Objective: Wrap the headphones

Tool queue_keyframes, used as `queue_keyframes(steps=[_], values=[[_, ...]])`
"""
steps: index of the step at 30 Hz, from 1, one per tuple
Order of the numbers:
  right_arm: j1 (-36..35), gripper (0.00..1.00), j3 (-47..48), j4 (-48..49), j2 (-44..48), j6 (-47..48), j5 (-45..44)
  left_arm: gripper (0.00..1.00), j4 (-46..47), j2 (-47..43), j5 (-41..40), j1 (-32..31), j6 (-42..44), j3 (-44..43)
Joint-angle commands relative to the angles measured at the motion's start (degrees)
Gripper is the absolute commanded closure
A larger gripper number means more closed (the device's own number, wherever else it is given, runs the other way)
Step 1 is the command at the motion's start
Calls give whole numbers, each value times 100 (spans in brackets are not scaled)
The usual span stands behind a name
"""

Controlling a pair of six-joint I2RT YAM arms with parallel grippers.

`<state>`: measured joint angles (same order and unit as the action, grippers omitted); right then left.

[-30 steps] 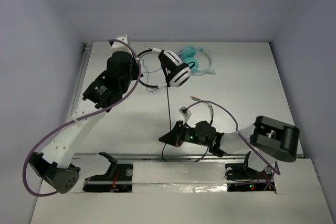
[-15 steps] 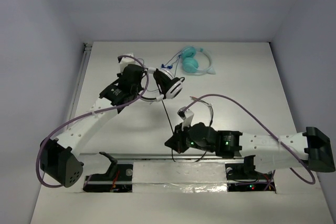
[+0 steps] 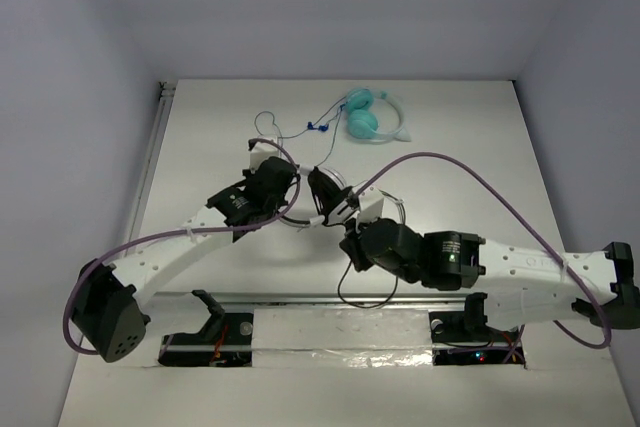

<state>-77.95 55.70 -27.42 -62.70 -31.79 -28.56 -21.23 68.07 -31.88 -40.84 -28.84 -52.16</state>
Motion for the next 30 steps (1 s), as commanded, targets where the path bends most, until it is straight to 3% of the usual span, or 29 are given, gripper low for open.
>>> queue_keyframes(steps=[1,8,17,20,24,30], values=[[-10,100,563,-509,-84,524,-607,100,225,-478,14,-117,-324,144],[385,100,1047,-387,-295,1209,-1038,100,-249,-611,419,-512,-17,75],[1036,97,1628,-466,-1033,1685,-1794,100,-645,-830,1271,-565,774,-189],[1360,89,1672,-239,-1235,1869,-2004,100,-593,-857,1649,-565,994,-224],[1660,68,1795,-19,-1447,1983,-2128,100,-628,-892,1842,-565,1179,-321],[2143,54,1742,544,-1465,2151,-1296,100,-470,-1041,2543,-565,1337,-347]])
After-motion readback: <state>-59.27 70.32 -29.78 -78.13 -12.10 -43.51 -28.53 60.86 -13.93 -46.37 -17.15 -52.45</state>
